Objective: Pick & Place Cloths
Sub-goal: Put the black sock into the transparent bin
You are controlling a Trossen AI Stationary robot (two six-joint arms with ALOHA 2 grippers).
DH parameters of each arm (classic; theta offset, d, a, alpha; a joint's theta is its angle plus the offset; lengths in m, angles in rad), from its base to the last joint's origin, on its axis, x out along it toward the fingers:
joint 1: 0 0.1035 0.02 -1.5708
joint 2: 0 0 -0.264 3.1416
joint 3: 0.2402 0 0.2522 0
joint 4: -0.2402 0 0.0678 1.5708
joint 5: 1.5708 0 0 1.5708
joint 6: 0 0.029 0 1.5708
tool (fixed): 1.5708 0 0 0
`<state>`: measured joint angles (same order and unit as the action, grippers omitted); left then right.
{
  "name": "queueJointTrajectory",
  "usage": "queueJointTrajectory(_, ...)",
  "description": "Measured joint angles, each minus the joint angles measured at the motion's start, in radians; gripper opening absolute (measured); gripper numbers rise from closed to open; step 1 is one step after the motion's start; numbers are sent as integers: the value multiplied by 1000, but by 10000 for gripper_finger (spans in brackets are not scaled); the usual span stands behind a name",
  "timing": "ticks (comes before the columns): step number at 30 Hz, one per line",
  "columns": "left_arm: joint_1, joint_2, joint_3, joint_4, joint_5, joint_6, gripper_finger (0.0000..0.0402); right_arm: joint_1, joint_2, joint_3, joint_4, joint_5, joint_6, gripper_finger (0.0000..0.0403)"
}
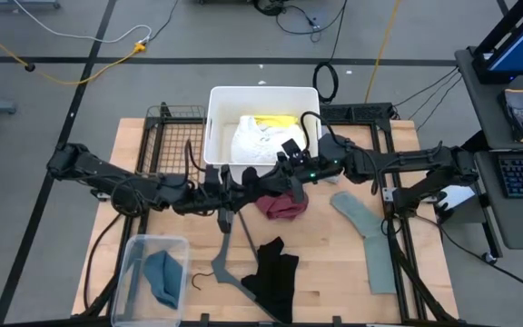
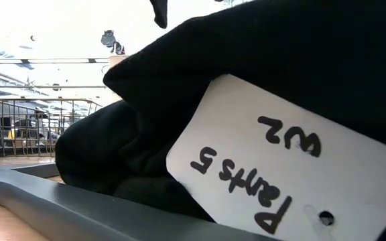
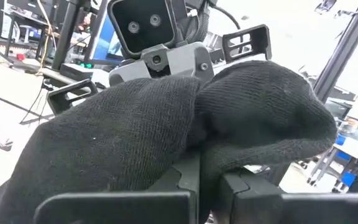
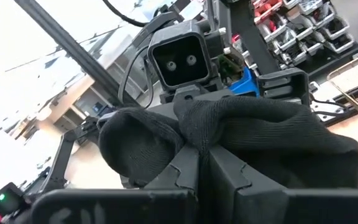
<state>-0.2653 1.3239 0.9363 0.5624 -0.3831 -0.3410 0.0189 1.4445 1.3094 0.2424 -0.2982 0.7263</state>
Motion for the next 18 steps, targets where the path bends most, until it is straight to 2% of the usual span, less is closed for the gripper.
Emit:
queueJointTrajectory(8, -25, 1, -1, -13, -20, 25, 2, 3, -23, 0, -35, -93, -16, 21)
queueJointTrajectory(18, -119, -11, -2, -10, -169, 14, 1, 5, -67, 0, -131, -211, -45, 108)
